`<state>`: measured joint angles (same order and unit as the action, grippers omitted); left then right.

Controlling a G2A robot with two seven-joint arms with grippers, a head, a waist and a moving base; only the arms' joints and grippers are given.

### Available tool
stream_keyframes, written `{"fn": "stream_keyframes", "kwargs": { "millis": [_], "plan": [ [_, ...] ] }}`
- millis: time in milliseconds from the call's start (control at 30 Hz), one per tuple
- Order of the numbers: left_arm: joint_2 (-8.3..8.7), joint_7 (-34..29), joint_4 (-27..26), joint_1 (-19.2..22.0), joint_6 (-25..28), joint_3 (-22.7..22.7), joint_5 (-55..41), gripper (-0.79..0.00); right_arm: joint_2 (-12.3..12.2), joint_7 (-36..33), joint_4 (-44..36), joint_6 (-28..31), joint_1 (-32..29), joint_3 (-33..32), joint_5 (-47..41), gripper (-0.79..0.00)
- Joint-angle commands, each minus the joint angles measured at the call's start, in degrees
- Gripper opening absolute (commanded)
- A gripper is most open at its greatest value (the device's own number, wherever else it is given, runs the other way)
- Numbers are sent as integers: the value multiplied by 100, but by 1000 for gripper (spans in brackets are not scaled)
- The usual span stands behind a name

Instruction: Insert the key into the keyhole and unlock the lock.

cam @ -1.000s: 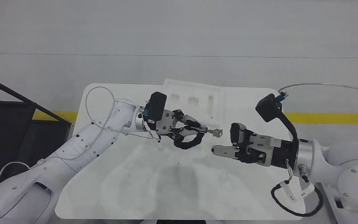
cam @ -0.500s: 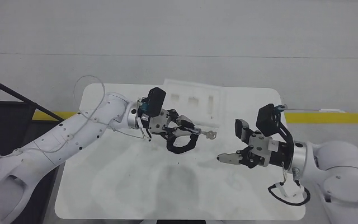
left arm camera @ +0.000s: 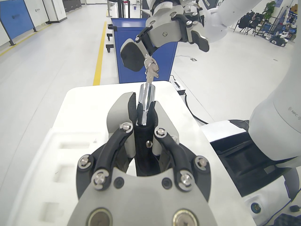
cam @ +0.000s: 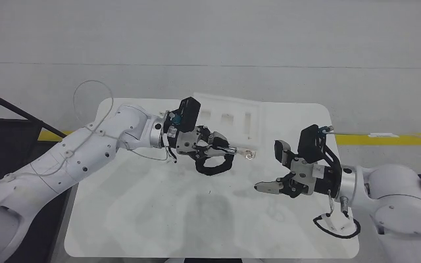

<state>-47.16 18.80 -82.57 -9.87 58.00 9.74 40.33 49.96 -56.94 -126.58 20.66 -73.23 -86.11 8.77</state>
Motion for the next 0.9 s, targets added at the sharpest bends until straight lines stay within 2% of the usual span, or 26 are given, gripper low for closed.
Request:
{"fn": "stream_keyframes", "kwargs": {
  "millis": [0,133,333,500,667,700,867],
  "plan": [
    [-9,-102,-4,-4,0,0,-82,-785,-12,-69,-41,154,-16,13,180,0],
    [-42,-264,-25,8,0,0,-235,-785,-16,261,94,1037,51,-4,541,0],
    [-106,-562,-59,27,0,0,-457,-785,9,1324,240,2358,74,-90,1971,0],
    [-185,-875,-86,48,0,0,-717,-785,50,2245,245,2980,76,-96,3246,0],
    [-269,-1200,-117,35,0,0,-995,-785,91,3072,114,3307,76,-32,4619,0],
    [-285,-1265,-115,34,0,0,-1057,-785,97,3217,93,3333,68,-15,4888,-86],
    [-357,-1597,-99,34,0,0,-1347,-785,119,3944,-35,3332,28,44,6049,-409]
  ]
}}
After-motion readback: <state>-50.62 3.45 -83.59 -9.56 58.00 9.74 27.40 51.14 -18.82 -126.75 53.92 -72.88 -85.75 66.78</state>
